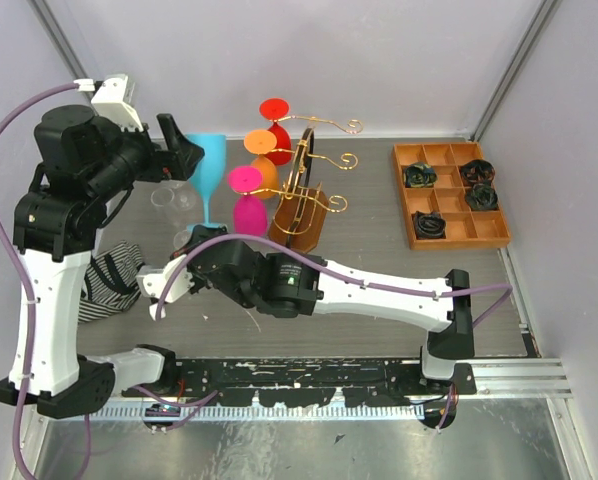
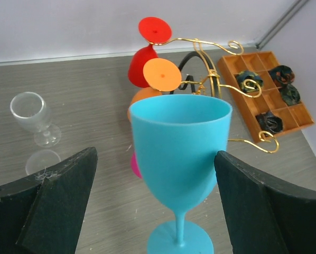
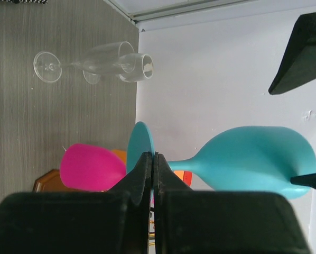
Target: Take the wine glass off the wine glass rack
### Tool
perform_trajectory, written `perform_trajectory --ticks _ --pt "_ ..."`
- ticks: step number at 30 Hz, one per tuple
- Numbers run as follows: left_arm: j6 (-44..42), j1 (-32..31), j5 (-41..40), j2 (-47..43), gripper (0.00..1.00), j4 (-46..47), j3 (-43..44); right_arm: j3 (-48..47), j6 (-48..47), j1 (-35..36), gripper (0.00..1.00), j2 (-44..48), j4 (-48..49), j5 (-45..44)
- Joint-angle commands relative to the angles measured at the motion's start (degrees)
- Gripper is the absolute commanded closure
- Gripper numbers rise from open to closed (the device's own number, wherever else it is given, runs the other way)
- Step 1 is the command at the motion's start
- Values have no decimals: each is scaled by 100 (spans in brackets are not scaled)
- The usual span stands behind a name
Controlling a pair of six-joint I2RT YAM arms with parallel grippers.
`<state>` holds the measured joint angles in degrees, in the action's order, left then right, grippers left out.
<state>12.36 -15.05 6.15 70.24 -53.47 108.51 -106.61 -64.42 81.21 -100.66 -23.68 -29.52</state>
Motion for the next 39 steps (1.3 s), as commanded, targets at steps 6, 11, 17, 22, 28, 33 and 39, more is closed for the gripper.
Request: perform_trajectory --ticks 6,11,17,22,28,33,39 --pt "-64 19 937 -128 2 221 -186 -152 -393 214 99 135 184 -72" --pt "-147 12 1075 77 2 -188 -72 -123 -444 280 99 135 255 -48" --pt "-83 13 990 -10 1 -47 -277 -91 -448 316 99 116 268 -95" --pt "-96 15 458 -162 41 28 -386 -101 -126 332 86 132 371 -320" --pt "-218 12 -857 -734 48 469 -1015 109 988 338 18 634 242 -589" --pt "-251 11 -1664 -1246 49 1070 -2004 1017 1744 334 10 1701 526 -854" --pt "175 18 -2084 -1961 54 2230 -3842 1697 2396 86 7 2751 827 -1220"
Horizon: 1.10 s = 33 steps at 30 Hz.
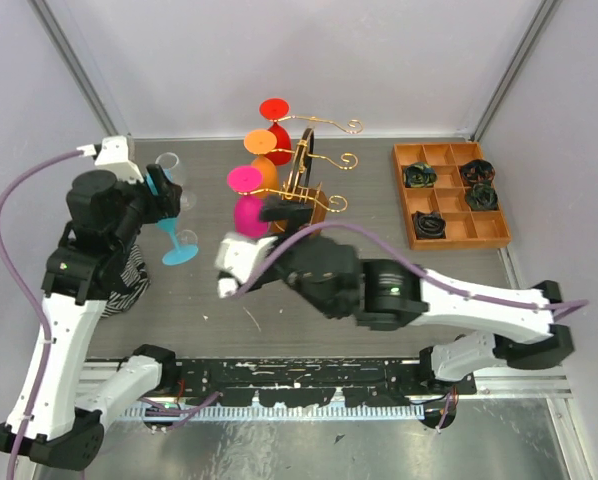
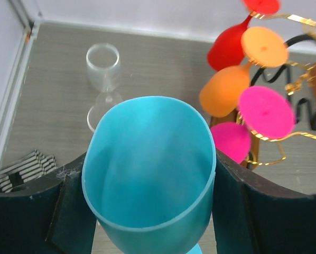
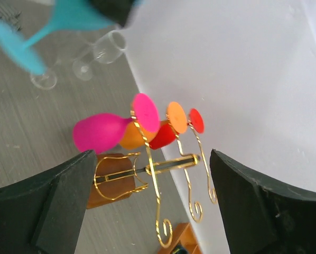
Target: Take the wine glass off the wine glass rack
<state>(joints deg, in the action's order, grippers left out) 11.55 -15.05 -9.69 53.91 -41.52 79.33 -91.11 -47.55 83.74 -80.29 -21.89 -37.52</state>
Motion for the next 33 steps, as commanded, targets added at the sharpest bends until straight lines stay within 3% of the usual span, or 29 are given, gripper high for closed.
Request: perform_trajectory --ticks 1,9,15,20,25,28,33 --pt "306 18 -492 -457 55 1251 -1253 190 793 -237 7 811 658 -437" --pt "387 -47 -1086 -1470 56 2844 -3371 402 1166 -721 7 956 790 -553" --pt "266 -180 -1233 -1831 59 3825 -4422 414 1541 -1182 7 869 792 -222" --pt "143 -650 -1698 -1403 58 4413 -4859 411 1838 -1586 7 791 823 25" --pt "-290 -1488 -3080 -655 55 5234 -5140 284 2010 -1878 6 647 818 105" --pt "-536 -1874 -3840 -369 54 6216 -5518 210 2065 -2021 6 601 812 174" --pt "-891 -1940 -4550 48 53 7422 -5925 114 2142 -2283 6 535 734 355"
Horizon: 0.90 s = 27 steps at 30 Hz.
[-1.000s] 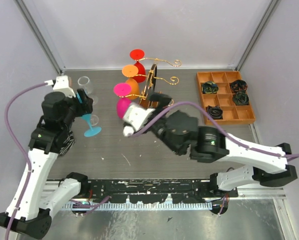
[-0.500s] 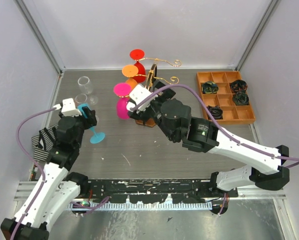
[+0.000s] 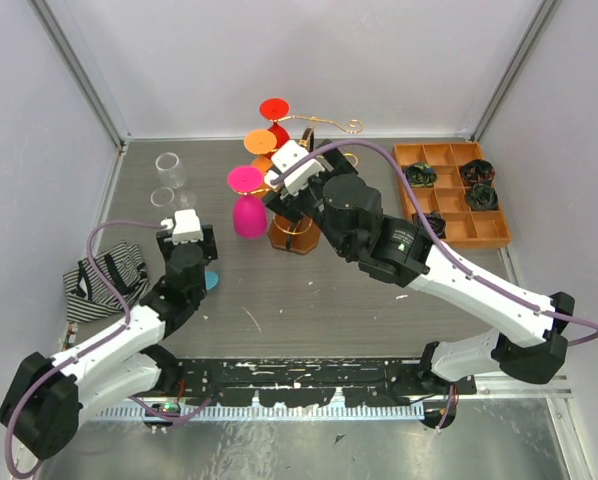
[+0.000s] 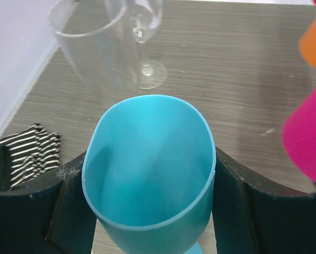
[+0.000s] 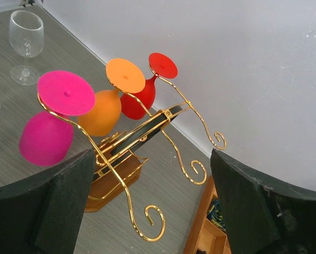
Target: Take the wine glass off the wine glass rack
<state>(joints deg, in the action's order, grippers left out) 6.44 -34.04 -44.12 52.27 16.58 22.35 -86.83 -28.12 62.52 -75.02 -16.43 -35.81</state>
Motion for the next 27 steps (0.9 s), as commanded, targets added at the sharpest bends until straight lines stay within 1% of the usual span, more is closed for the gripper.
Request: perform_trajectory --ticks 1,3,8,10,12,14,16,20,22,25,27 --pt "-466 -43 -1332 312 53 1906 -321 -336 220 -212 5 -13 158 215" --pt "-666 -41 -1452 535 53 2542 -439 -394 263 -308 5 -56 101 245" --pt "-880 -41 -1596 1108 52 3505 -602 -555 490 -604 4 -151 -18 396" --pt "-895 -49 -1621 1373 52 3850 -683 -835 873 -809 2 -327 -252 468" --pt "-980 -92 -1676 1503 51 4123 -721 -1530 1601 -1169 0 -722 -923 656" --pt "-918 -94 -1627 1539 49 4143 -723 -2324 2104 -1483 0 -1225 -1608 953" --pt "-876 -101 -1598 1554 46 4143 -717 -2714 2401 -1592 0 -1518 -1881 1159" --pt "-899 -102 -1575 1608 45 4129 -667 -2763 2795 -1737 0 -1633 -1780 1519" --pt "-899 -100 -1580 1637 42 4096 -634 -2690 2835 -1765 0 -1628 -1688 1628" --pt "-903 -100 -1604 1657 39 4073 -609 -2652 2826 -1791 0 -1630 -1672 1674" --pt "-894 -98 -1641 1665 35 4069 -601 -2610 2813 -1811 0 -1600 -1647 1679"
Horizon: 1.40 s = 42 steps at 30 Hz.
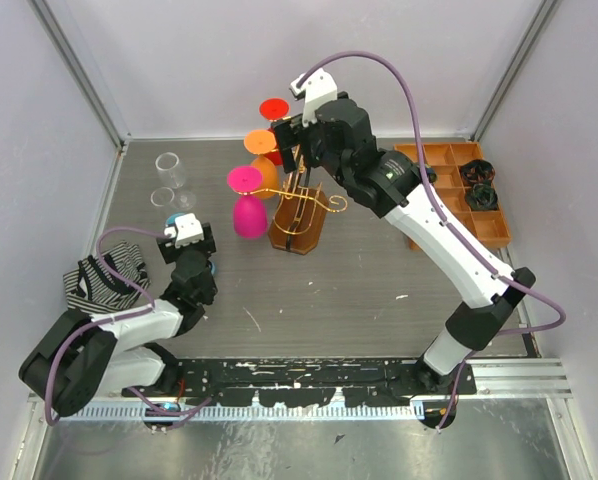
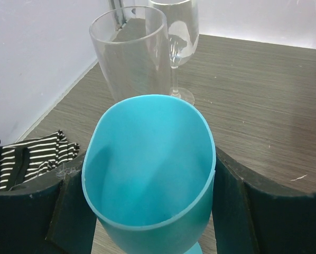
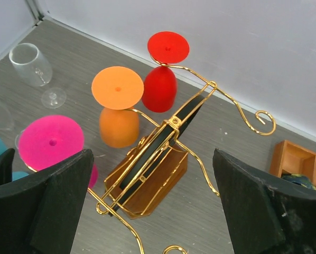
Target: Take the wine glass off the wine glass rack
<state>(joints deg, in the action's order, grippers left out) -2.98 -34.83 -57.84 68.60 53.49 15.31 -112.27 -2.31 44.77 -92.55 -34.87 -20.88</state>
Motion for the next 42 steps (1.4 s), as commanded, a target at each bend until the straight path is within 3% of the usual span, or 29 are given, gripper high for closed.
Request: perform_trajectory --ticks 1,19,33,42 --pt "49 -17 -288 38 33 368 108 -40 231 -53 0 166 212 197" --pt "294 -32 -401 -151 15 -522 346 190 158 -161 0 311 361 369" --pt "389 -28 -445 -175 13 -806 436 170 82 -181 0 299 367 410" --pt "579 -33 -465 -266 2 -1107 478 176 2 -191 0 299 385 401"
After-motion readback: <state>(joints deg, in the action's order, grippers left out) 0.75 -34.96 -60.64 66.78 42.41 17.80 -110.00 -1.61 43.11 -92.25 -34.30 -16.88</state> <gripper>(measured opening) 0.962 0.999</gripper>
